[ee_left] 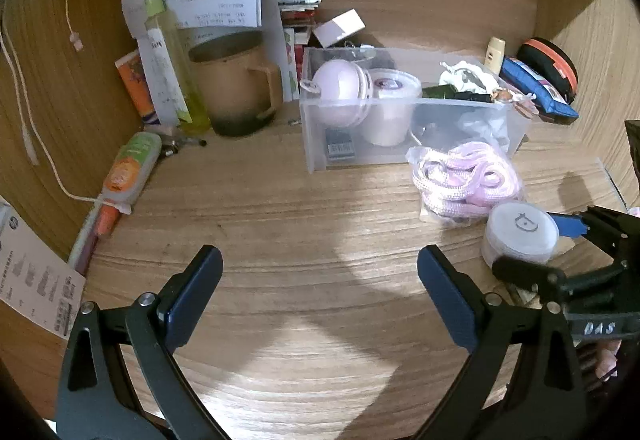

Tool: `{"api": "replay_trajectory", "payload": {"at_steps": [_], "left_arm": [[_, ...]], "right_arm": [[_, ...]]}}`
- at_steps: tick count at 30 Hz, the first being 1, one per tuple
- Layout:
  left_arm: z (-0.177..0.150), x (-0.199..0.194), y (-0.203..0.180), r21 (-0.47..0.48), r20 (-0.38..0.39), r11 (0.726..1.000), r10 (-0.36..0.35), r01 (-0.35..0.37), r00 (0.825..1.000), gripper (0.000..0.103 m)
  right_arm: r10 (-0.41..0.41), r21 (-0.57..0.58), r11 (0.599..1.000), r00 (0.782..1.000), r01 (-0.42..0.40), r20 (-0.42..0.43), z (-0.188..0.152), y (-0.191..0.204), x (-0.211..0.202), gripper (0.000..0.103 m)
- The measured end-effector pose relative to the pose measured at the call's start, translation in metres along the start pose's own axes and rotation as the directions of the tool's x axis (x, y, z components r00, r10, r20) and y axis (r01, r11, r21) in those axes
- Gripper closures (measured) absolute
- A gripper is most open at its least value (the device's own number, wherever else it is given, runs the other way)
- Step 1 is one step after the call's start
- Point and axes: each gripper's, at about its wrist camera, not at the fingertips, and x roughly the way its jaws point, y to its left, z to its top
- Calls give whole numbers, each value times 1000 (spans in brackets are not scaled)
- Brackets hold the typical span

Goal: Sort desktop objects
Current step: 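Grasp the white round lidded container with the right gripper, then grasp the pink rope bag with the left gripper while the right holds the white container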

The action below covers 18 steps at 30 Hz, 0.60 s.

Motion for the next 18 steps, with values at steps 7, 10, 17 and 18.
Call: {"api": "replay_trajectory", "payload": {"at_steps": [7,10,17,18], "left_arm": [[7,13,-18,32,-29,999,-38,39,999,4],[12,24,-38,94,-50,995,-32,37,998,4],[19,45,-80,258,-80,966,-1,22,997,4],[21,46,-85,268,-84,963,-16,39,996,4]], "right_arm": [[9,24,1000,1000,-9,18,-2,-13,-10,40],[-1,48,999,999,-1,38,-3,-26,-21,40],[-50,107,993,996,41,76,-2,-62,-43,40],[-53,116,992,995,43,82,-2,-68,-46,40]]}}
